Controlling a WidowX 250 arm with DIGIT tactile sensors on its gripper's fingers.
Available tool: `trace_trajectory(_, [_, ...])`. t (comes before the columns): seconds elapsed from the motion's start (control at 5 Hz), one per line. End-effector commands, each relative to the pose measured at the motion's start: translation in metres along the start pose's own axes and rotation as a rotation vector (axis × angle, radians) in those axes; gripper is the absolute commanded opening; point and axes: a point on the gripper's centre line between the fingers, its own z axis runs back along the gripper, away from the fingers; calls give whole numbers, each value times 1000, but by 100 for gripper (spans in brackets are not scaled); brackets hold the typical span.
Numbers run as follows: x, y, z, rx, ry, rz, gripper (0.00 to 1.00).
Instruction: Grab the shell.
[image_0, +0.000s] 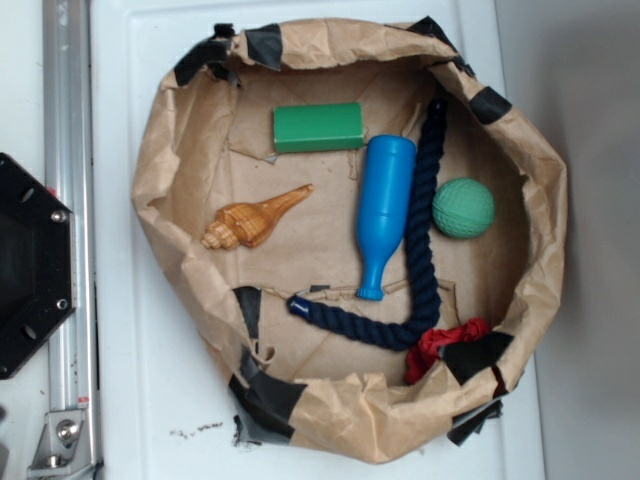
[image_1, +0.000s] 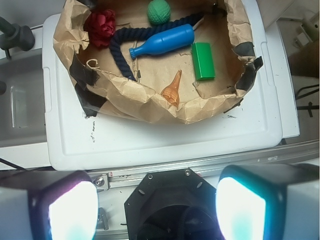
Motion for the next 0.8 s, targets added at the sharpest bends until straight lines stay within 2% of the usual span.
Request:
trace_trajectory(0.0, [0,0,0,0,0,0,100])
trace_trajectory(0.2, [30,18,-25,6,63,216,100])
trace_trajectory(0.4, [60,19,-31,-2,57,299,100])
trace_trajectory(0.6, [78,20,-58,30,97,331,100])
